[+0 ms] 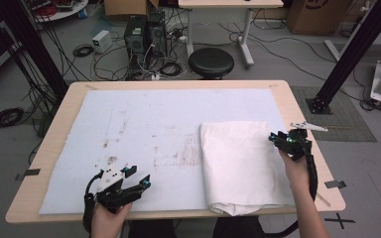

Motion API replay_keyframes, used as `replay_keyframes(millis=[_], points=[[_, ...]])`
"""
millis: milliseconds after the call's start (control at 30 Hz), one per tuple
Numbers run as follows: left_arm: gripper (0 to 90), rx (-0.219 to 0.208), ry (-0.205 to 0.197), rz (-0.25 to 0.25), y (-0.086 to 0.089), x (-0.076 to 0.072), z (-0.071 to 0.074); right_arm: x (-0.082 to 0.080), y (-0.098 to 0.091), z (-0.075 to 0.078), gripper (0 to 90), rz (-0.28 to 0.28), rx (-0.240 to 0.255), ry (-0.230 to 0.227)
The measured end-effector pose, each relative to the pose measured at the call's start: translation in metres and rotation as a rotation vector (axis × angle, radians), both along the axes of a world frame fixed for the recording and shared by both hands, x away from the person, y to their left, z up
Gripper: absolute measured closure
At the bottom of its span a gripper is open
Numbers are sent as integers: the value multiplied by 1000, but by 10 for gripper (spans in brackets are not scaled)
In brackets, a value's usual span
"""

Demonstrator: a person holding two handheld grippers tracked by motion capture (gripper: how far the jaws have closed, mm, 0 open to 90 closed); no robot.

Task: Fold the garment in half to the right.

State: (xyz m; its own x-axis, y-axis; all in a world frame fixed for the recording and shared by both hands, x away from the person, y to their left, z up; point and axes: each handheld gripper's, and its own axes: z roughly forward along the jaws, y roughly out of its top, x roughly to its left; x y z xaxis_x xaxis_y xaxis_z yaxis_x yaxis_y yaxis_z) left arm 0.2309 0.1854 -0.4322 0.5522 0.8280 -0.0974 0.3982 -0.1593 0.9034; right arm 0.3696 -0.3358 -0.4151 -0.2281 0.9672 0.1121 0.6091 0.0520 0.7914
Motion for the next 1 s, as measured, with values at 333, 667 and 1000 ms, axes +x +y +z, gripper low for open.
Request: replay_keyframes(millis=[333,667,1000], points=[[409,22,5,-3,1,-3,-3,13,1,-12,899,25,-37,85],[409,31,5,-4,1,-8,-4,-3,-4,-9,778,15,-56,2],[405,50,-17,0,1,-10,-1,-66,12,-3,700,207,7,-30]])
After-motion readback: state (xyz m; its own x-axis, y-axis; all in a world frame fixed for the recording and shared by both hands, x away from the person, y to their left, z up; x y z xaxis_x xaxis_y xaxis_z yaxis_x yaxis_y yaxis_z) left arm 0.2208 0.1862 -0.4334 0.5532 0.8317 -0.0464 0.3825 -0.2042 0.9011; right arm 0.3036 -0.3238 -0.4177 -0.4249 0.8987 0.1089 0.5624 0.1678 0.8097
